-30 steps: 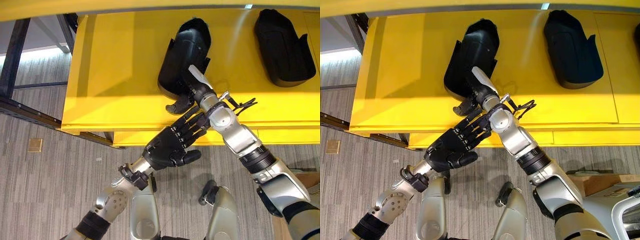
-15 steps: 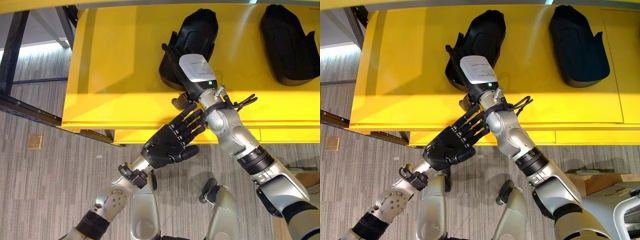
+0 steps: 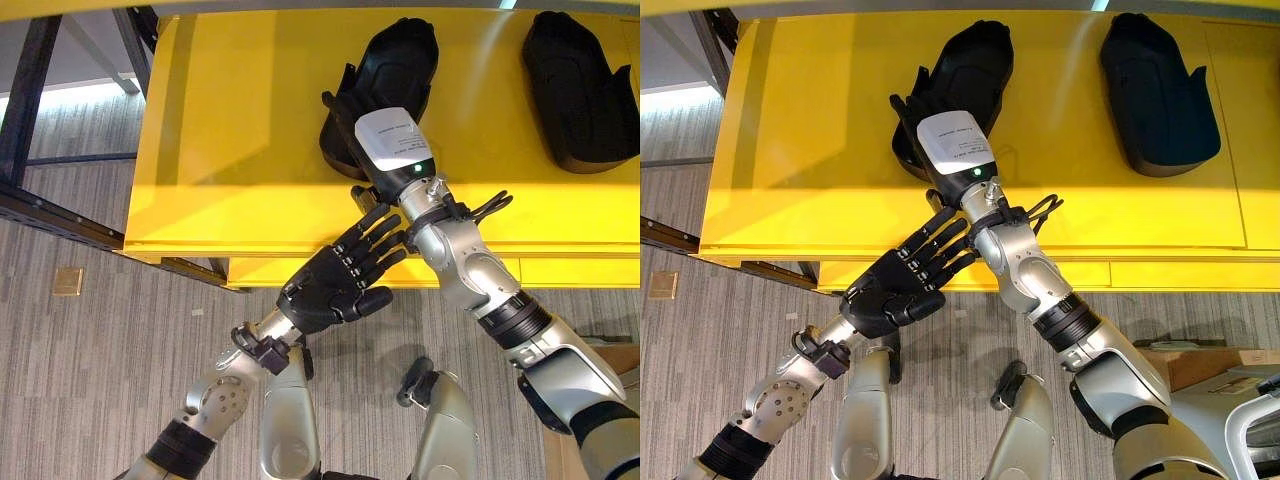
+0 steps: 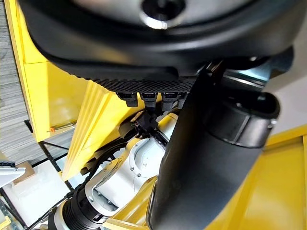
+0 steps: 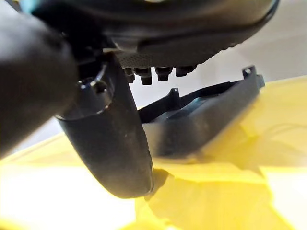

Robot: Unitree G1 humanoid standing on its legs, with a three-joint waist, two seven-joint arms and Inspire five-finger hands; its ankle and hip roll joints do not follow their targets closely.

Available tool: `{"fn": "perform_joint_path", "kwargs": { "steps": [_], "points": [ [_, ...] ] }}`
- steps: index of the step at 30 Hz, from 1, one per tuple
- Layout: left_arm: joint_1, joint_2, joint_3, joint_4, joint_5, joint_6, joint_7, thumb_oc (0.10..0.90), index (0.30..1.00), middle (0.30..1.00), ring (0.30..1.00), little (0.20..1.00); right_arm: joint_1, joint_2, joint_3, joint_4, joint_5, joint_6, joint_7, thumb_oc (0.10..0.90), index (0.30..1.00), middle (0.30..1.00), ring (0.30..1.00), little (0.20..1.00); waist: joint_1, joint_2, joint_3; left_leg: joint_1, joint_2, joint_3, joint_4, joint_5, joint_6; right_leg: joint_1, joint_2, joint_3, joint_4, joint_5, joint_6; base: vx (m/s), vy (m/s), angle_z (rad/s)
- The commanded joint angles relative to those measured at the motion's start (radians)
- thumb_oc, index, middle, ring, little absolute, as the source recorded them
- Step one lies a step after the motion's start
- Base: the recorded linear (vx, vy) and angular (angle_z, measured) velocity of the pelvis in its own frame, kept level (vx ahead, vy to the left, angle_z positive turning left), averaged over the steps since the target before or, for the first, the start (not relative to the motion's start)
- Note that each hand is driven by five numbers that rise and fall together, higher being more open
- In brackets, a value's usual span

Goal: Move parts from the plastic box to the shelf.

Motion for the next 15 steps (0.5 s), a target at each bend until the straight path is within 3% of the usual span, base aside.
{"fn": "perform_joint_path", "kwargs": {
  "steps": [1, 4, 8, 15],
  "points": [
    [-0.008, -0.015, 0.044, -0.238, -0.054, -0.054, -0.078, 0.900, 1.000, 1.000, 1.000, 1.000, -0.012, -0.123, -0.073, -0.041, 0.010, 0.070, 0.008, 0.900, 1.000, 1.000, 1.000, 1.000, 0.005, 0.005, -0.009, 0.072, -0.001, -0.016, -0.019, -0.088, 0.033, 0.070, -0.002, 0.024, -0.044, 0.018, 0.031, 0.00, 0.000, 0.00],
    [-0.012, -0.026, 0.034, -0.243, -0.032, -0.074, -0.064, 0.900, 1.000, 1.000, 1.000, 1.000, 0.045, -0.100, -0.071, -0.141, -0.002, 0.118, 0.035, 0.900, 1.000, 1.000, 1.000, 1.000, -0.010, 0.000, -0.009, 0.068, 0.005, -0.011, -0.020, -0.088, 0.030, 0.060, 0.002, 0.032, -0.057, 0.029, 0.037, -0.01, 0.000, -0.01],
    [-0.016, -0.032, 0.029, -0.231, -0.029, -0.087, -0.064, 0.900, 1.000, 1.000, 1.000, 1.000, 0.066, -0.089, -0.074, -0.159, -0.058, 0.129, 0.027, 0.900, 1.000, 1.000, 1.000, 1.000, -0.018, 0.000, -0.009, 0.063, 0.012, -0.004, -0.011, -0.094, 0.031, 0.051, 0.006, 0.038, -0.048, 0.025, 0.035, -0.02, 0.004, -0.03],
    [-0.006, -0.021, 0.033, -0.235, -0.033, -0.102, -0.078, 0.900, 1.000, 1.000, 1.000, 1.000, 0.103, -0.120, -0.111, -0.188, -0.109, 0.090, -0.075, 0.900, 1.000, 1.000, 1.000, 1.000, -0.030, -0.003, -0.009, 0.065, 0.016, 0.002, -0.023, -0.087, 0.029, 0.054, 0.014, 0.045, -0.072, 0.038, 0.041, 0.00, 0.000, 0.00]
  ]
}}
